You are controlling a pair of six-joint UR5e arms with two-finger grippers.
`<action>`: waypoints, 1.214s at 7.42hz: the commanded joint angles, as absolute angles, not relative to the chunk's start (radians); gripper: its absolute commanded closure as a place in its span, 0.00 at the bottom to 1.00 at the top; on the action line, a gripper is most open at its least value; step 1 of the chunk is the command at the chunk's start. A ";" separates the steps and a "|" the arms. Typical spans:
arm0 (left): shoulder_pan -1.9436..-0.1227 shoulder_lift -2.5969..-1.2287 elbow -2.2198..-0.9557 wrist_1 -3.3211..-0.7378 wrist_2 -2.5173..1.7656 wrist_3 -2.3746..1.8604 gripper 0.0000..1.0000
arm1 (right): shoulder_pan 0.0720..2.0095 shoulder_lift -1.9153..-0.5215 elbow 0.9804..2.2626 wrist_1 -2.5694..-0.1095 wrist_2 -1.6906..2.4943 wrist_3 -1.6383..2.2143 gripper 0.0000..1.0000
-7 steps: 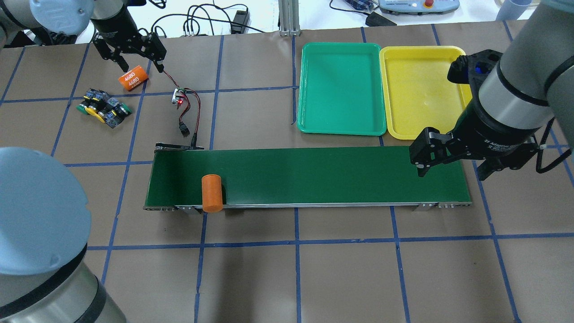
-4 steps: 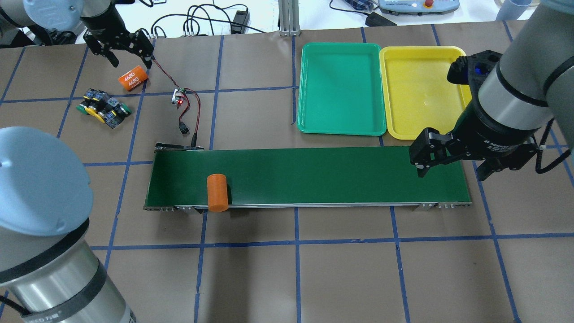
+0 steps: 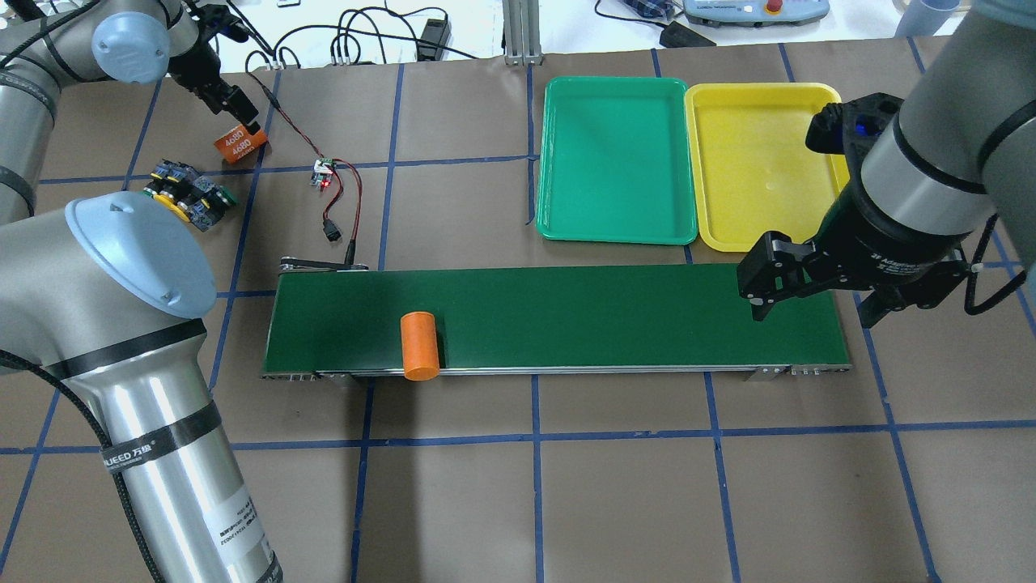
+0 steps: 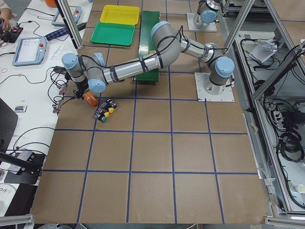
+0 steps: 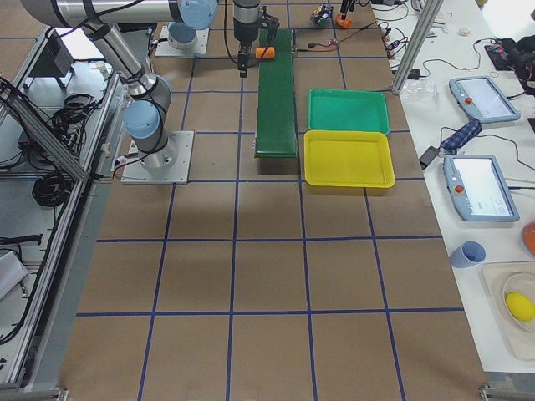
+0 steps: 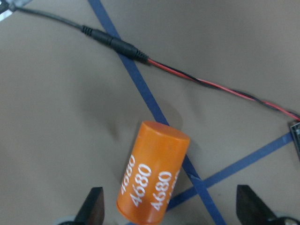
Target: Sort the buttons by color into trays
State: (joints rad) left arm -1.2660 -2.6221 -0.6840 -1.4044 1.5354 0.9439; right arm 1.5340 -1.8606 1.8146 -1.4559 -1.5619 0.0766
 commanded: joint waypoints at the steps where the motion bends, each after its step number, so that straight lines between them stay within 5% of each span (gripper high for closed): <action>1: -1.264 -2.672 -0.661 -1.405 1.525 0.979 0.07 | 1.534 -1.862 1.815 -1.456 -1.560 0.077 0.00; 2: -1.275 -2.665 -0.661 -1.429 1.535 0.976 0.67 | 1.534 -1.862 1.815 -1.456 -1.559 0.075 0.00; 3: -1.276 -2.654 -0.660 -1.455 1.534 0.976 1.00 | 1.534 -1.861 1.815 -1.456 -1.557 0.077 0.00; 9: -1.435 -2.418 -0.682 -1.948 1.542 0.808 1.00 | 1.534 -1.864 1.815 -1.454 -1.555 0.077 0.00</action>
State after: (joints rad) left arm -1.3791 -2.4905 -0.6664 -1.7906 1.5391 0.8210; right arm 1.5340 -1.8635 1.8149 -1.4548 -1.5572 0.0760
